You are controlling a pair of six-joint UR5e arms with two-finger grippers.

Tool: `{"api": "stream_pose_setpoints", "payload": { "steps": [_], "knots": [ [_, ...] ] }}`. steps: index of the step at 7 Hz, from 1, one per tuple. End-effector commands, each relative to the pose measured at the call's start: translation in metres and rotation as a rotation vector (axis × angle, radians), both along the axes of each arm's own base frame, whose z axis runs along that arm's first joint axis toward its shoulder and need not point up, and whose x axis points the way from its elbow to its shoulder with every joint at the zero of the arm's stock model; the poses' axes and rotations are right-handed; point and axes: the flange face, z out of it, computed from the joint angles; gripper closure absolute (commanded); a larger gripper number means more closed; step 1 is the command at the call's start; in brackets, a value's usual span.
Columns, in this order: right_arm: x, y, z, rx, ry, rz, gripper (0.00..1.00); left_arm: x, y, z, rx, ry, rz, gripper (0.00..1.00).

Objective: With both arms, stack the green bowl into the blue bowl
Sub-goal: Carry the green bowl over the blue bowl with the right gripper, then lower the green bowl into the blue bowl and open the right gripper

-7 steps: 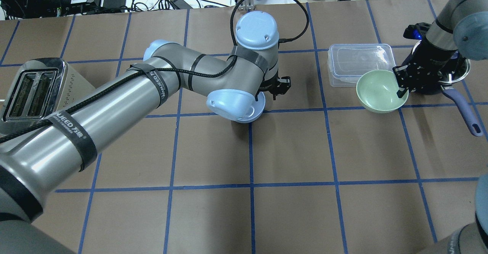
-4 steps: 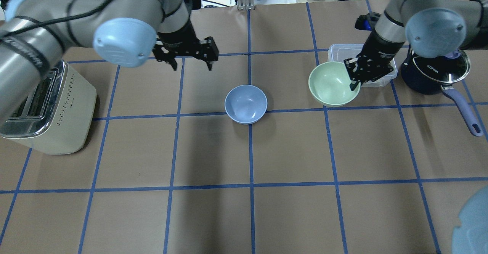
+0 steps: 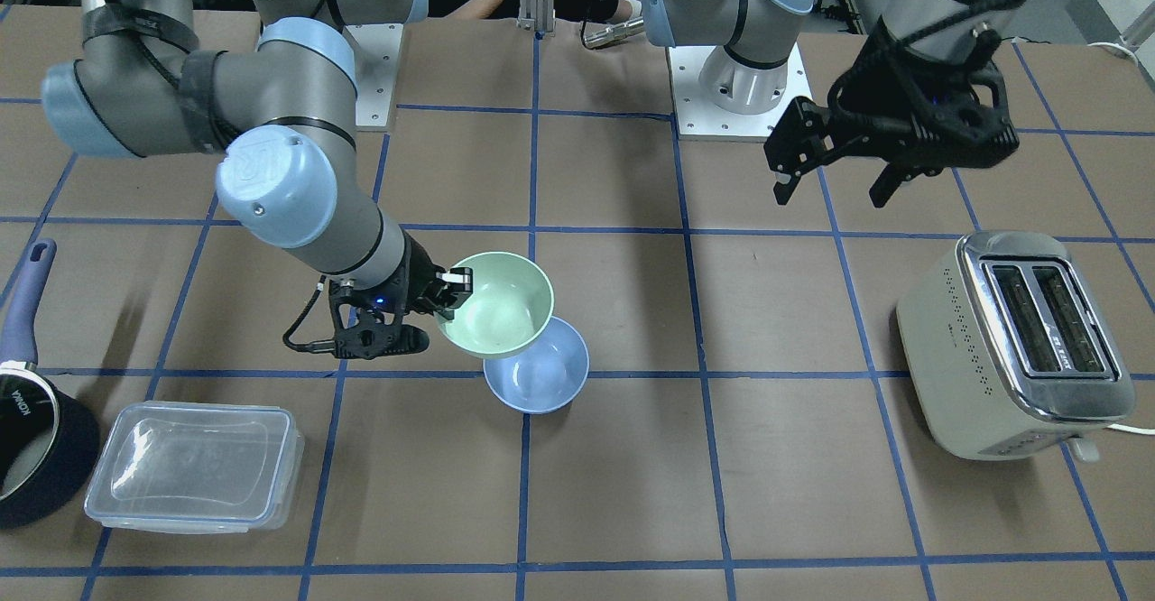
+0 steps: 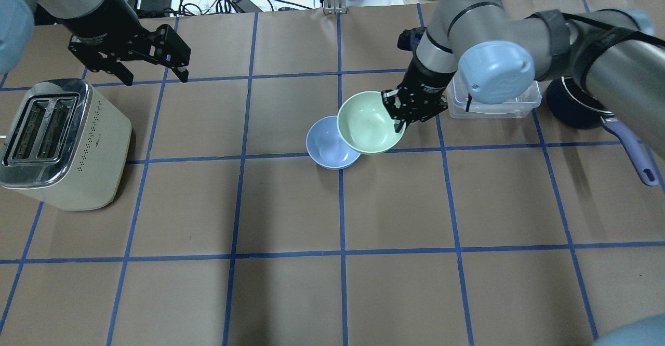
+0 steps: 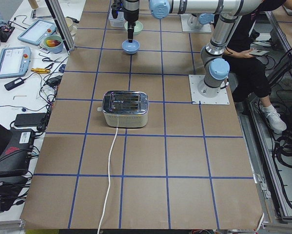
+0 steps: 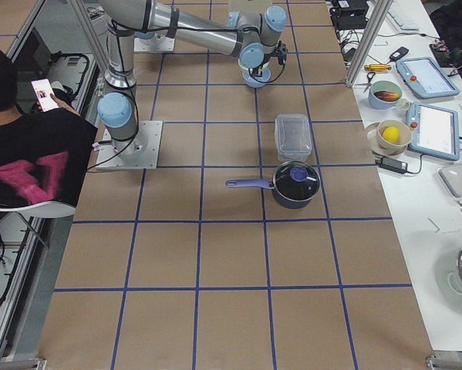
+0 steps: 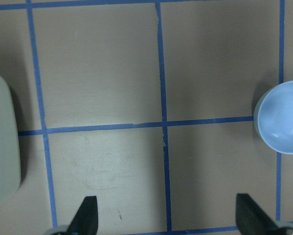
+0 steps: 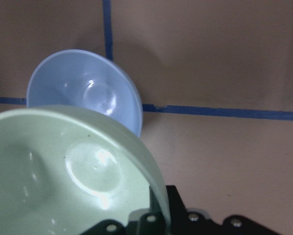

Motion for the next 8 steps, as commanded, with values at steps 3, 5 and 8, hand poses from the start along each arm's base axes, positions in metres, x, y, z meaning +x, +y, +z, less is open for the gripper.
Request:
{"api": "stream_pose_setpoints", "payload": {
  "steps": [3, 5, 8],
  "knots": [
    [0.029, -0.009, -0.039, 0.006, -0.050, -0.004, 1.00, -0.019, 0.014, -0.011, -0.012, -0.093, -0.136, 0.00],
    [0.030, -0.010, -0.046, 0.014, -0.050, -0.005, 1.00, 0.007, 0.001, 0.000, 0.060, -0.046, -0.084, 0.00],
    [0.027, -0.015, -0.044, 0.002, -0.037, -0.005, 0.00, 0.012, -0.012, 0.019, 0.058, -0.030, -0.068, 0.00]
  ]
}}
